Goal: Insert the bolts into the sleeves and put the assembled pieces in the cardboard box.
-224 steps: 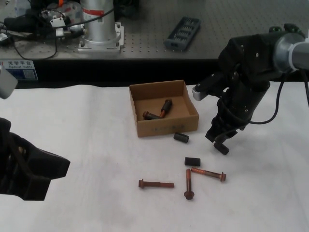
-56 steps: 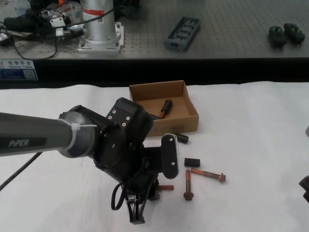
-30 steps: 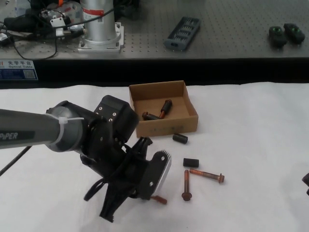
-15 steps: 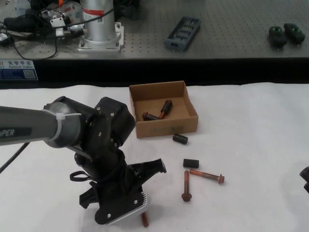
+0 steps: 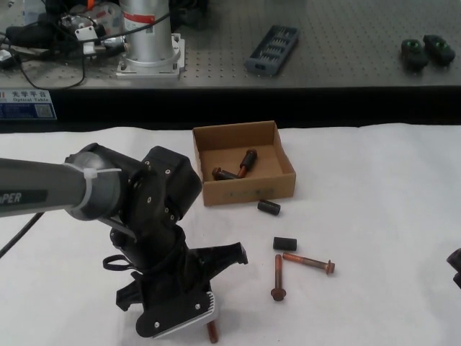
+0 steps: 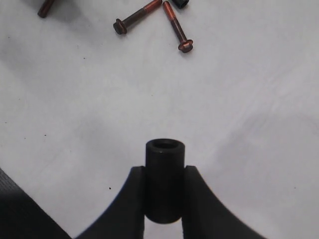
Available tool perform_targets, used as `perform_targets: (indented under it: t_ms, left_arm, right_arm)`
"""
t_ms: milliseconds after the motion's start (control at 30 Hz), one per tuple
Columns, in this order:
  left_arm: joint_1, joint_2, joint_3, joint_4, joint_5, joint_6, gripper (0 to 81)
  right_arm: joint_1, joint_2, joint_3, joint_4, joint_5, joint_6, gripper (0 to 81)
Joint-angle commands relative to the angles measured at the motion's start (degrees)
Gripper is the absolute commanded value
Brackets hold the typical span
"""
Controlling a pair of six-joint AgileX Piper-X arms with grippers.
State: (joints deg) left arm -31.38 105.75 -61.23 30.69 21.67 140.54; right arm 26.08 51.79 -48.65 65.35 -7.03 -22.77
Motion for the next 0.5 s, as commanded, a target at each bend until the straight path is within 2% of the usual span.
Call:
perform_targets:
  t_ms: [0,33,133,200,367,467]
  left_arm:
    - [0.3,1.2,1.3,4.1,-1.7,1.1,10.1]
    - [0.3,1.2,1.3,4.1,-1.7,0.0,15.4]
    - [0.3,1.2,1.3,4.1,-1.7,-1.6,41.7]
    - [0.3,1.2,1.3,4.1,-1.7,-2.6,52.2]
    - [0.3,0.8,1.3,4.1,-1.7,-6.6,50.8]
    - [0.3,-0.8,1.3,4.0,-1.2,-13.9,50.3]
  right_arm:
    - [-0.1,-0.6,-0.1,-0.1,-0.9,-0.4,2.7]
    - [-0.1,-0.6,-0.1,-0.1,-0.9,-0.4,2.7]
    - [-0.1,-0.6,-0.1,-0.1,-0.9,-0.4,2.7]
    - [-0.1,-0.6,-0.1,-0.1,-0.9,-0.4,2.7]
    - [-0.1,-0.6,-0.1,-0.1,-0.9,-0.4,2.7]
    - [-0.1,-0.6,-0.1,0.4,-0.9,-0.4,2.7]
